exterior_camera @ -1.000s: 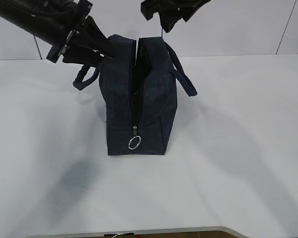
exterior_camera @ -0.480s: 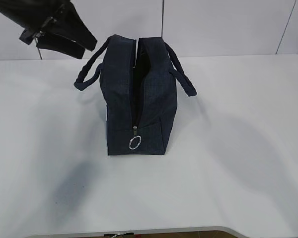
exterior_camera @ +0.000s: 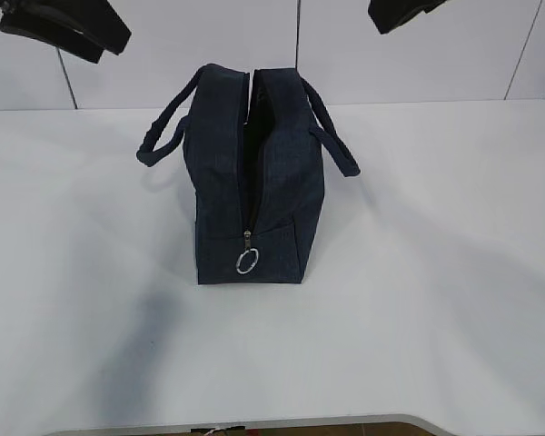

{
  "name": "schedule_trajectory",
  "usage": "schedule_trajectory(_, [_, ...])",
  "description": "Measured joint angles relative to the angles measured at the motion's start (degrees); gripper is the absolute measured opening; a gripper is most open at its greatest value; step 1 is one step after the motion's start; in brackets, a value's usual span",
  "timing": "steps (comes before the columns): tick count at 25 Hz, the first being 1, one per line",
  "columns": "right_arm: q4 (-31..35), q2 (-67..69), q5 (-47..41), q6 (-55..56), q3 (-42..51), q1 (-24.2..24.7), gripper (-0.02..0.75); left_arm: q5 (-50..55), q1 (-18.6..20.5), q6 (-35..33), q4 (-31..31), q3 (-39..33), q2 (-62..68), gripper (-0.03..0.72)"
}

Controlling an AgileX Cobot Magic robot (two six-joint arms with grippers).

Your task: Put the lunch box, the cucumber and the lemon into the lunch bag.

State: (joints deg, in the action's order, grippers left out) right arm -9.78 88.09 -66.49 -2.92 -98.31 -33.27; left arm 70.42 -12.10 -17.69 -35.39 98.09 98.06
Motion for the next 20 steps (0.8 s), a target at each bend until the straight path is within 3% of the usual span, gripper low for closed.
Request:
schedule_trajectory(5, [0.0,-10.7,15.9,-0.7,15.1,0.0,0.305,0.4,-4.1,1.1,5.0,0.0,-3.5,0.295])
schedule_trajectory(10, [0.0,-17.6,31.5,1.4,30.8,0.0,0.265,0.9,-7.3,3.4,6.1,0.0,-4.9,0.295])
schedule_trajectory(14, [0.0,-17.5,35.9,4.0,38.2,0.0,0.258,1.0,-8.4,4.8,6.1,0.0,-5.2,0.295])
schedule_trajectory(20, [-0.2,-11.9,40.3,7.1,40.0,0.0,0.255,1.0,-8.4,6.1,6.1,0.0,-5.3,0.295])
